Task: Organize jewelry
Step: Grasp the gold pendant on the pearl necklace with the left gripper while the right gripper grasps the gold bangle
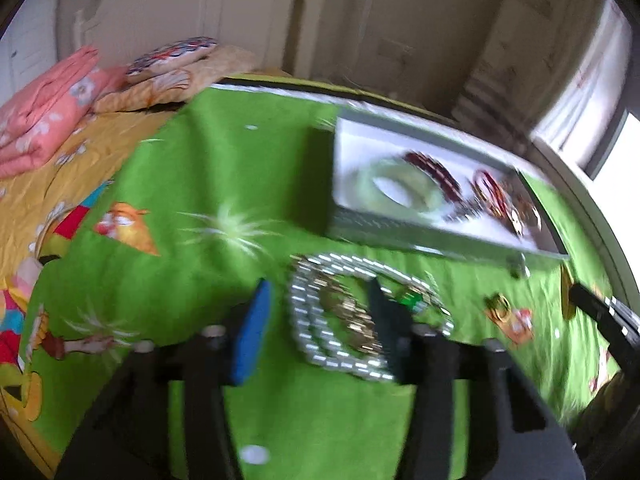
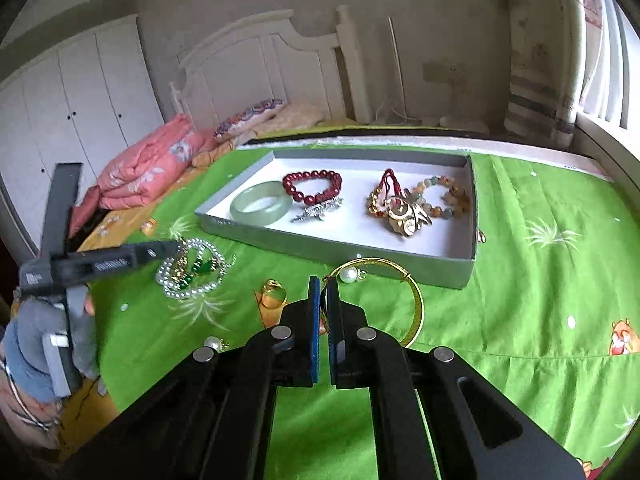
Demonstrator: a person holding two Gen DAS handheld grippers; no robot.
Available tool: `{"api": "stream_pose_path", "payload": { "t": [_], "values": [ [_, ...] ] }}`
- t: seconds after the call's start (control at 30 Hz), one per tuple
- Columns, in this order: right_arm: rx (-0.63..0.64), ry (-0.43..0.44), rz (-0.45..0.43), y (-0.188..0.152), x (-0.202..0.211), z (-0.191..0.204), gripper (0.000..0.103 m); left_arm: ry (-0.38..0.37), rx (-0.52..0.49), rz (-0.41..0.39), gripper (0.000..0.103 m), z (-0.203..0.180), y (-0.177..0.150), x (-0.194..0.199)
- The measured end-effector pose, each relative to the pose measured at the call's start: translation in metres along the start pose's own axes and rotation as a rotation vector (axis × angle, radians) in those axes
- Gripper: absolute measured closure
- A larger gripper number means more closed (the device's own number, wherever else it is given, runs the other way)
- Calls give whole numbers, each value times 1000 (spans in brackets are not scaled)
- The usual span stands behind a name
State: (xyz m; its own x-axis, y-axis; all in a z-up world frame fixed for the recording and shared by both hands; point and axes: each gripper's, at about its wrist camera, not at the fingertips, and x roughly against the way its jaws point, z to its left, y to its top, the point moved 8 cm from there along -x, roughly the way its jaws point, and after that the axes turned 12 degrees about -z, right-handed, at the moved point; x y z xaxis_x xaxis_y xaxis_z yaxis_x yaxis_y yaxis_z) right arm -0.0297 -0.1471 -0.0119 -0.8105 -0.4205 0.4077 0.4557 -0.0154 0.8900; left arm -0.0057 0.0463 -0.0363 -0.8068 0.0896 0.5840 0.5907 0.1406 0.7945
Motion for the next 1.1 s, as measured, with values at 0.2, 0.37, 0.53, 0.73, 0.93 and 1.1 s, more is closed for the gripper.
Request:
{"api": "stream_pose_path", "payload": {
  "t": [0.2,0.37,0.53,0.73,0.93,1.1],
  "values": [
    [-25,36,-21,2,5,-2,99,-12,-19,-18,70,-18,-6,-3],
    [-38,56,-40,4,8,-3,99,-42,-38,-14,78,-23,-10,-6],
    [-43,69,-46,5,9,-3,99,-104,-105,-3,77,-39,-13,-7],
    [-49,80,-54,4,11,-4,99,-75,-164,-61,47,-45,-4,7],
    [-53,87,-61,4,13,-6,99,-79,-185,-26,75,-45,-6,1],
    [-50,89,-62,4,14,-7,98,-51,-171,11,75,-38,-14,-10]
  ]
}}
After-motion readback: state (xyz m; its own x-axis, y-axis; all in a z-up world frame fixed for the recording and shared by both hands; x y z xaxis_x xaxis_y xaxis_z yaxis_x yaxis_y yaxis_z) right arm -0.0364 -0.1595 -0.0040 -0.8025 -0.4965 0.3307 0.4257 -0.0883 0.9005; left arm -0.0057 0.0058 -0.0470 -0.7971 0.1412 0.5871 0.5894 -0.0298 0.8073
